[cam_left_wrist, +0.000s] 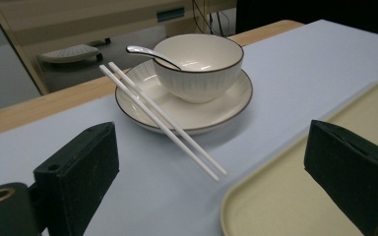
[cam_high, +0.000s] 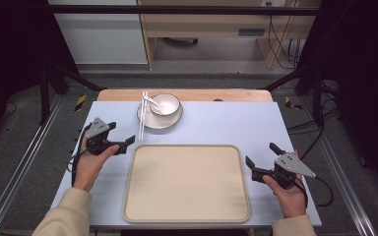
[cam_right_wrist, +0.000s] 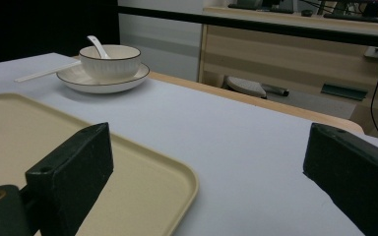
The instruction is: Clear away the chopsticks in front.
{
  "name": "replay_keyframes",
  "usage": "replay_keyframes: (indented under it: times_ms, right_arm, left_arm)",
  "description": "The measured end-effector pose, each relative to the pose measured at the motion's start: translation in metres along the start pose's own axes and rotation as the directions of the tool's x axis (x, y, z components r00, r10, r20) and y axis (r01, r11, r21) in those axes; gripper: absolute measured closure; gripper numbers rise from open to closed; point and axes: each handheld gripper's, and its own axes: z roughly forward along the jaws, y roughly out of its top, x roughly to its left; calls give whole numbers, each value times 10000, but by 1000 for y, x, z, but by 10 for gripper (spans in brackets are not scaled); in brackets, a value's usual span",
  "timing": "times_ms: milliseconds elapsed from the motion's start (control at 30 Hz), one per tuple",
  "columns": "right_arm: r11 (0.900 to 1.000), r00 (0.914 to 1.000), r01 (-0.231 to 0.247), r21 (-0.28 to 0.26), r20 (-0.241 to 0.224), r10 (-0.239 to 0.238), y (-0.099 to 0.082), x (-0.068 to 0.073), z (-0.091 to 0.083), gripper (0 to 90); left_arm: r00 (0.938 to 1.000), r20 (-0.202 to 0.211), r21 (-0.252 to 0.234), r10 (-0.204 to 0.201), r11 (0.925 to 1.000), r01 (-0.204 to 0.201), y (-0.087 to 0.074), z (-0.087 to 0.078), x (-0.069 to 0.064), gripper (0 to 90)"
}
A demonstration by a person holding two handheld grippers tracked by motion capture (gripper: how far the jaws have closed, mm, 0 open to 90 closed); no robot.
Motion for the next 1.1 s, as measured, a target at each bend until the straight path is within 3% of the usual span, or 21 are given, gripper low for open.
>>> replay_keyframes:
  times_ms: [33,133,300,333,433,467,500,533,700,767,800,900,933,967,1000,1033,1100]
  right_arm:
    - [10000,10000,-6,31,19,6,1,0,-1,49]
    - [10000,9999,-47,30,109,46,1,0,-3,54]
    - [9995,9998,29,303,191,-35,-2,0,-3,54]
    - [9994,9996,45,333,280,-55,-2,0,-5,54]
    - [9995,9987,76,311,492,-91,-2,-1,-7,55]
    - [9995,9985,89,306,540,-105,-2,-1,-7,57]
    - [9995,9983,83,295,582,-100,-2,-2,-7,58]
    - [9996,9982,80,288,597,-97,-2,-2,-7,59]
    - [9992,9974,146,372,704,-172,-2,-2,-7,60]
    - [9990,9967,189,401,785,-220,-3,-3,-10,60]
    - [9992,9965,119,388,818,-150,-3,-5,-11,60]
    - [9993,9965,29,383,830,-60,-4,-7,-12,62]
    - [9992,9964,5,402,845,-39,-4,-8,-11,62]
    - [9992,9966,1,406,826,-35,-3,-9,-10,62]
    - [9991,9966,-23,426,824,-13,-3,-9,-10,63]
    - [9991,9966,-23,426,824,-13,-3,-9,-10,63]
    - [9989,9970,-32,472,779,-5,-3,-9,-7,63]
  left_arm:
    - [10000,0,0,0,10000,0,0,0,0,62]
    - [10000,9,-163,30,9999,-30,22,19,8,77]
    - [9990,-447,-283,9,9996,-21,38,32,16,91]
    - [9972,-719,-249,-182,9996,165,45,36,18,100]
    - [9953,-809,-284,-527,9983,506,51,37,20,109]
    - [9913,-1081,-60,-751,9972,749,57,37,20,125]
    - [9913,-1081,-60,-751,9972,749,57,37,20,153]
    - [9863,-1259,142,-1068,9939,1095,64,35,20,167]
    - [9817,-1583,665,-1054,9909,1171,79,33,17,285]
    - [9827,-1676,984,-789,9905,963,85,36,12,319]
    - [9844,-1707,1475,-418,9868,674,87,40,7,341]
    - [9847,-1729,1861,-224,9810,550,85,47,5,379]
    - [9847,-1741,2299,-94,9719,499,80,57,4,402]
    - [9847,-1741,2299,-94,9719,499,80,57,4,428]
    - [9849,-1723,2587,-186,9639,635,73,67,6,445]
    - [9849,-1723,2587,-186,9639,635,73,67,6,457]
    - [9854,-1693,2923,-190,9539,686,64,80,10,489]
